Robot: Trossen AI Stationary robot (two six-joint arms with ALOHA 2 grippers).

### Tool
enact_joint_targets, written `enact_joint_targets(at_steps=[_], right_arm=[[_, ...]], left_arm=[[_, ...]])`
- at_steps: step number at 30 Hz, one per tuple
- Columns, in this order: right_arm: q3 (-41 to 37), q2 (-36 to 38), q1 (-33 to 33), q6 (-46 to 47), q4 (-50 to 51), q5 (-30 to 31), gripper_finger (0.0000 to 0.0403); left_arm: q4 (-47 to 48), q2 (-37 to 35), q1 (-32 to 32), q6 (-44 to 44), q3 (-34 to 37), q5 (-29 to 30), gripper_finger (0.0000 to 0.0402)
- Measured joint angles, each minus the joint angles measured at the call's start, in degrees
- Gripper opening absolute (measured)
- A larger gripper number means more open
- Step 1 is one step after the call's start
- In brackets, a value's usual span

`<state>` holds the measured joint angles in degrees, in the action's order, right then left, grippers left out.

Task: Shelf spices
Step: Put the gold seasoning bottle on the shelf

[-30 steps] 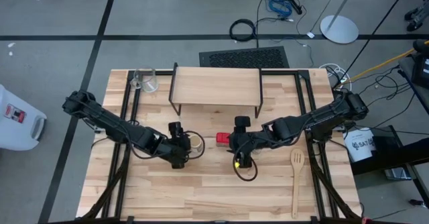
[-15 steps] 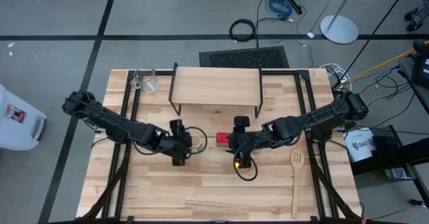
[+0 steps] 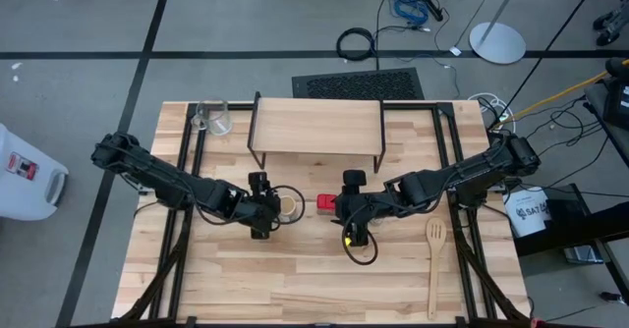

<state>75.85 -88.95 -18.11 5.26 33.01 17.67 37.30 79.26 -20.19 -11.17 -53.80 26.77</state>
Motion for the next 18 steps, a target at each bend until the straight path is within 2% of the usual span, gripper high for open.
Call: enact_joint_targets(at_steps=[9,14,18], right_arm=[[0.00,0.00,0.00,0.00,0.01,0.00,0.0217],[0.00,0.00,0.00,0.00,-0.02,0.00,0.0217],[0.00,0.00,0.00,0.00,-0.12,0.00,0.0217]], left_arm=[[2.44,0.00,-0.02,-1.89,-0.20,1.96,0.0325],[-0.87,0.00,-0.06,-4.93,-0.85,-2.31,0.0325],[-3.21,0.00,-0.06,-9.30,-0.87,-2.82,0.0325]])
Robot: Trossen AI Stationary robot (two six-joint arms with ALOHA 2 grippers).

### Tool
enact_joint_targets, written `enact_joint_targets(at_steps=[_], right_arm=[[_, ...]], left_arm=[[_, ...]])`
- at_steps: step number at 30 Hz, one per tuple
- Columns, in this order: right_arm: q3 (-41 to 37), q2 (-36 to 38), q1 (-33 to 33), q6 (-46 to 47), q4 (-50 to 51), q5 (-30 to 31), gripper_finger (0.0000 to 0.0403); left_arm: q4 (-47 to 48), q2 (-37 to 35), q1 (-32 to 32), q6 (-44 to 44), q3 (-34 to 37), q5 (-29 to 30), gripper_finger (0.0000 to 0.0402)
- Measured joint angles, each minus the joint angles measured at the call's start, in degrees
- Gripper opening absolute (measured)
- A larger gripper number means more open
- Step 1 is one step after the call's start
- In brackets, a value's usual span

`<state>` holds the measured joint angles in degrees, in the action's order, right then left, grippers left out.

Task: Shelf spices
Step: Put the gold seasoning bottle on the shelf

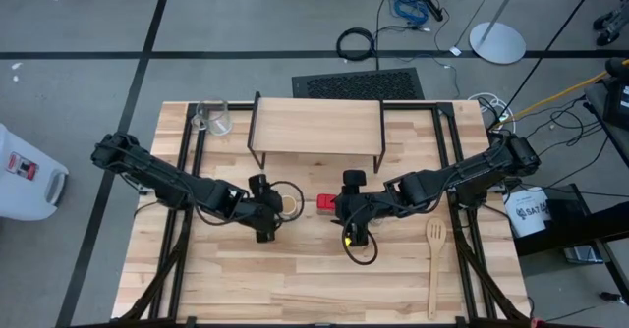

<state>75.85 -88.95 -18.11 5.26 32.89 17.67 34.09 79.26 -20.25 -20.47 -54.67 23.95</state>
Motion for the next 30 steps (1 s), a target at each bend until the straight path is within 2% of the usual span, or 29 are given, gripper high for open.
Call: enact_joint_targets(at_steps=[10,17,24,30], right_arm=[[0.02,0.00,0.02,0.23,-0.62,-0.01,0.0217],[0.02,0.00,0.02,0.24,-0.79,-0.02,0.0217],[0.02,0.00,0.02,0.11,-1.85,-0.02,0.0217],[0.02,0.00,0.07,0.07,-1.87,-0.02,0.0217]], left_arm=[[-2.40,0.02,0.00,-6.18,0.02,1.77,0.0325],[-2.39,0.55,0.04,-6.22,0.20,2.53,0.0325],[-1.91,1.65,-0.02,-6.19,1.44,0.12,0.0325],[-1.54,3.01,0.39,-1.35,1.44,0.15,0.0325]])
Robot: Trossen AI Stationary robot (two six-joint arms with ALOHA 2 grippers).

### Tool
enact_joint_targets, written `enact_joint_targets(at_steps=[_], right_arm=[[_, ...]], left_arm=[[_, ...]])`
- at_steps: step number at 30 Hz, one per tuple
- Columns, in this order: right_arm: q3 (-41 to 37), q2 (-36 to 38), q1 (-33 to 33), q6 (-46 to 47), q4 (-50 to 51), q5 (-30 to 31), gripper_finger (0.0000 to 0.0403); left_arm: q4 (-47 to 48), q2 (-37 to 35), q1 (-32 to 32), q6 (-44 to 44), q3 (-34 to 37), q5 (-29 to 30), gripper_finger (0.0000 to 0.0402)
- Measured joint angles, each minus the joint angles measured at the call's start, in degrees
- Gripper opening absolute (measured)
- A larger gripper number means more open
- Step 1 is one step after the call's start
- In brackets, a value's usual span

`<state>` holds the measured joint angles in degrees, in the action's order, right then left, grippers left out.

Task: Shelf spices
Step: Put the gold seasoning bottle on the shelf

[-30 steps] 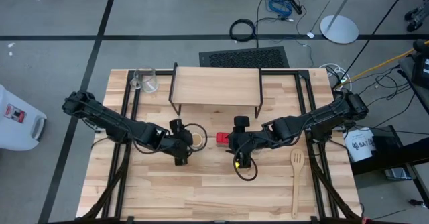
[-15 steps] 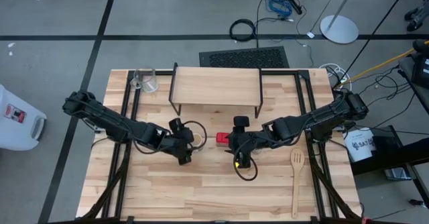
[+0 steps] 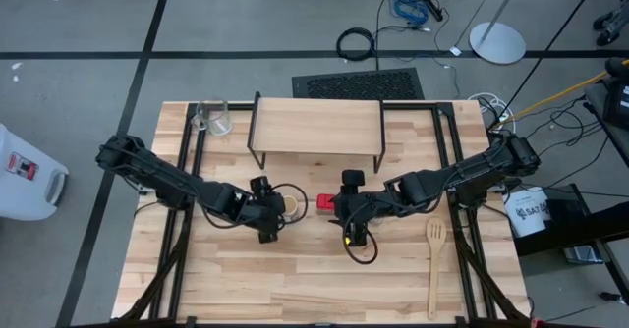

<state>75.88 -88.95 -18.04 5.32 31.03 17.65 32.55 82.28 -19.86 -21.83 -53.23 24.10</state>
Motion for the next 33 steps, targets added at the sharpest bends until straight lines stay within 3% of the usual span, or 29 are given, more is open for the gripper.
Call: enact_joint_targets(at_steps=[12,24,33], right_arm=[[0.00,0.00,0.00,0.00,0.04,0.00,0.0217],[0.00,-0.09,0.36,0.07,-0.27,0.00,0.0217],[0.04,-6.54,3.54,-0.45,-6.03,-0.04,0.0217]], left_arm=[[0.99,0.85,2.85,8.79,0.00,3.01,0.0325],[3.90,0.66,4.46,8.77,-0.02,7.91,0.0325],[4.10,-0.74,3.59,7.20,-1.98,7.91,0.0325]])
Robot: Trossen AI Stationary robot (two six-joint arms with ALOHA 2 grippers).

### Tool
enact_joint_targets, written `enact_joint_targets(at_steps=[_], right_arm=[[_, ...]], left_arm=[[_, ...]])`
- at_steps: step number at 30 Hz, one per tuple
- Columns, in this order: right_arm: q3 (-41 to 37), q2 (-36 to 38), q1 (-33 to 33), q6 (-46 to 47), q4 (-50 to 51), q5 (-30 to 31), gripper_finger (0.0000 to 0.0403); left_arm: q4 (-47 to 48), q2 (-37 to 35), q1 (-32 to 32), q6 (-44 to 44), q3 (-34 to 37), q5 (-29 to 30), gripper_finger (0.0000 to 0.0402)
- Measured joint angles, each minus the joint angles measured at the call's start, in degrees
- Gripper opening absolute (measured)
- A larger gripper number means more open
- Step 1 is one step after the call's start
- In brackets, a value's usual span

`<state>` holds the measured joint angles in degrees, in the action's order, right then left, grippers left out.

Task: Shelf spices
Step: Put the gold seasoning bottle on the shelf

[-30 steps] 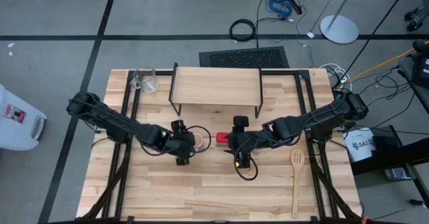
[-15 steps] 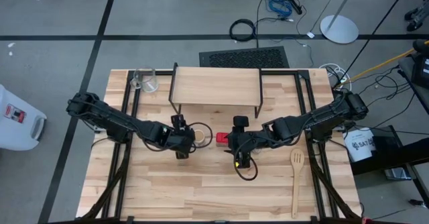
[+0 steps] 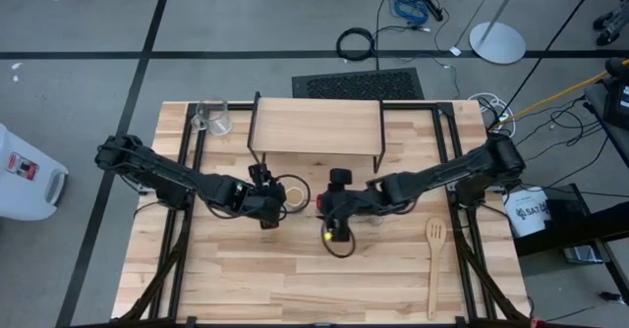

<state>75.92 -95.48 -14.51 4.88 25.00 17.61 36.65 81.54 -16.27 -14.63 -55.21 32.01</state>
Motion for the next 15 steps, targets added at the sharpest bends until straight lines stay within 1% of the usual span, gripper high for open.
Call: enact_joint_targets(at_steps=[5,7,11,15], right_arm=[[0.00,-3.78,2.62,0.24,-4.75,-0.13,0.0218],[0.00,-5.11,3.80,-0.65,-7.53,-2.52,0.0227],[0.00,-7.03,5.95,-1.98,-11.30,-6.78,0.0271],[-0.02,-8.42,7.54,-3.51,-12.02,-7.65,0.0323]], left_arm=[[1.07,-0.07,-1.26,-0.21,-1.15,-0.01,0.0325],[3.59,-0.19,-1.84,-1.59,-2.06,0.00,0.0325],[11.19,-0.20,-2.88,-5.99,-5.24,-0.01,0.0325],[15.28,-0.20,-4.73,-9.08,-7.79,0.00,0.0325]])
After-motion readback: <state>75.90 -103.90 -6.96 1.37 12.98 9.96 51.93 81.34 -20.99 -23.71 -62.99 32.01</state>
